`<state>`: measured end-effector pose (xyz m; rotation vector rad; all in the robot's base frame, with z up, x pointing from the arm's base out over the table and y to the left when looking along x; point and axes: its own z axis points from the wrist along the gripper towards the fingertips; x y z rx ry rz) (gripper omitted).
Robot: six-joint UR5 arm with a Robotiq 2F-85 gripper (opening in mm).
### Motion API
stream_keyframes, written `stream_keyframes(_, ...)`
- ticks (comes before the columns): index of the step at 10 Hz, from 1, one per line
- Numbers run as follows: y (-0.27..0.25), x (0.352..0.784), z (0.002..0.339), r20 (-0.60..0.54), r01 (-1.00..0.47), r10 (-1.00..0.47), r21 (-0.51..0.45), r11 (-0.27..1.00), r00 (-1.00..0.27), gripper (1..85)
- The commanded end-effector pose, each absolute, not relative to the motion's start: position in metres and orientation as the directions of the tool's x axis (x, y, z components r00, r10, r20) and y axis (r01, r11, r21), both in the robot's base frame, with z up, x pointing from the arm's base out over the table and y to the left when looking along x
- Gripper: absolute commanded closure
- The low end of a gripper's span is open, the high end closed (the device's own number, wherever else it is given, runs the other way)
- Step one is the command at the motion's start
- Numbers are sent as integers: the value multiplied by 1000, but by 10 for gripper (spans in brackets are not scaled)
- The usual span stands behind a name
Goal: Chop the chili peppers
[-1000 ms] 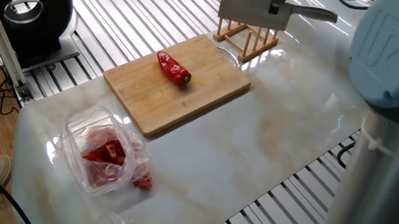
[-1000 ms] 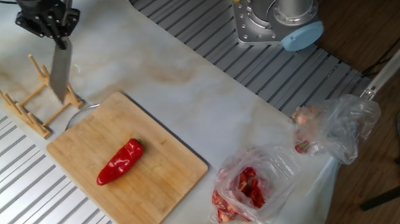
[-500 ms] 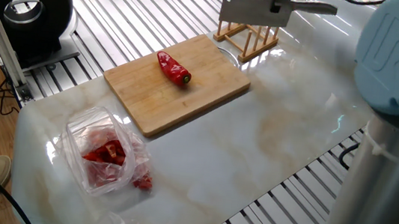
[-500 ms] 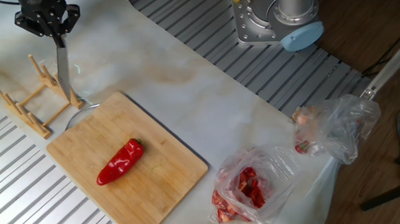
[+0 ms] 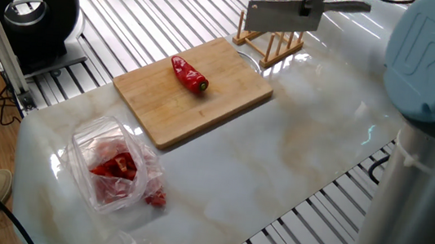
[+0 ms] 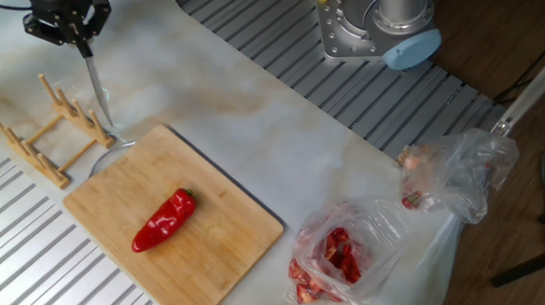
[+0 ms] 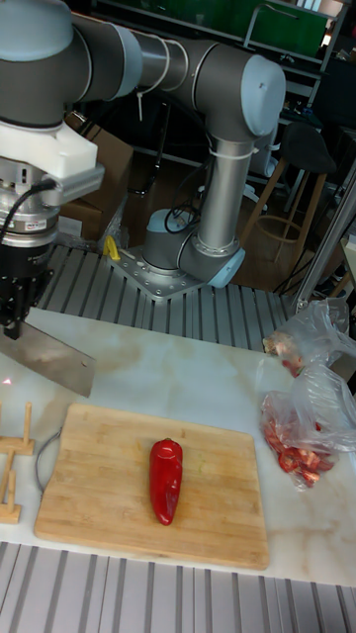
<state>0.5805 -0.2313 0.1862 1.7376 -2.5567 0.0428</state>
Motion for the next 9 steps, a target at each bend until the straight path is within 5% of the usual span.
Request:
stream_keyframes(1, -227, 589, 187, 27, -970, -970, -12, 242, -242, 843)
stream_keyframes(9, -190, 596, 192, 49, -987, -986, 4, 162, -161, 843)
